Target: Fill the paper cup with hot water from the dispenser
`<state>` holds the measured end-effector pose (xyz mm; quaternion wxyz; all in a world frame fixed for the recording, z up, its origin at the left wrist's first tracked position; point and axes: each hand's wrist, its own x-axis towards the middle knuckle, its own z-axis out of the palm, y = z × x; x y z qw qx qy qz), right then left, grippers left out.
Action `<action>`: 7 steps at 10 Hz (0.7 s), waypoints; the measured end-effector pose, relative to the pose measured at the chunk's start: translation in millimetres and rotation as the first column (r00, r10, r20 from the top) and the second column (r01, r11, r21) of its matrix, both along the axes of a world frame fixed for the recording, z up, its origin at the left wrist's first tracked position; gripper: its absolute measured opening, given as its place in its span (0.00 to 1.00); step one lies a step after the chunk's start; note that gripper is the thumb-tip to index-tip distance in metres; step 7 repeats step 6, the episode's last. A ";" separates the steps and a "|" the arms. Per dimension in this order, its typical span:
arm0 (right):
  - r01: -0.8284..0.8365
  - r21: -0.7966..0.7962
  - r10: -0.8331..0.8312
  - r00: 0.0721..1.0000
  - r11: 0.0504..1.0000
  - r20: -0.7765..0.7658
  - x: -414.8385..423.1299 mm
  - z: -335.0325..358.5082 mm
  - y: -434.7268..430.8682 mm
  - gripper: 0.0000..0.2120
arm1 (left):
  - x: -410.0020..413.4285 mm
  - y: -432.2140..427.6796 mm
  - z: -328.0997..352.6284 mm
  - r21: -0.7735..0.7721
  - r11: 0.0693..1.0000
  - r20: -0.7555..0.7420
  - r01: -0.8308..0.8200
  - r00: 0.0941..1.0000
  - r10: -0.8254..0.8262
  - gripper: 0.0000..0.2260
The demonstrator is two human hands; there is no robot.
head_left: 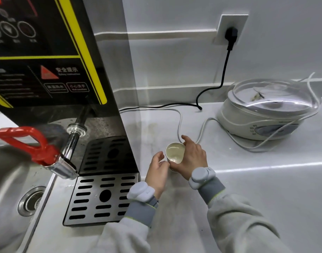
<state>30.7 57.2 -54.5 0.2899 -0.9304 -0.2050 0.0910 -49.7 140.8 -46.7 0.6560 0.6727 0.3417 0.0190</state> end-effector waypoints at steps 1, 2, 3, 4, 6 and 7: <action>-0.017 -0.031 0.017 1.000 0.999 0.003 -0.2 -0.5 -0.7 0.44 | 0.3 0.5 -1.0 0.006 1.000 0.006 -0.005 1.000 0.005 0.21; -0.020 -0.052 0.019 1.000 0.998 -0.020 -1.0 0.0 -0.8 0.44 | -0.6 0.8 -0.9 0.015 1.000 0.000 -0.003 1.000 0.003 0.21; -0.020 -0.040 0.019 0.999 0.999 -0.038 -3.1 1.2 -1.1 0.44 | -1.5 1.5 0.2 0.017 1.000 -0.002 -0.006 1.000 0.006 0.21; -0.026 -0.047 0.023 0.997 0.999 -0.067 -5.3 7.3 -4.3 0.46 | -2.1 2.6 3.2 0.017 1.000 -0.002 -0.005 1.000 0.005 0.21; -0.072 -0.042 0.070 0.997 0.996 -0.043 -5.6 32.7 -19.9 0.45 | -0.2 6.4 16.4 0.111 0.993 0.010 0.028 1.000 -0.029 0.20; -0.072 -0.042 0.070 0.997 0.996 -0.043 -5.6 32.7 -19.9 0.45 | -0.2 6.4 16.4 0.111 0.993 0.010 0.028 1.000 -0.029 0.20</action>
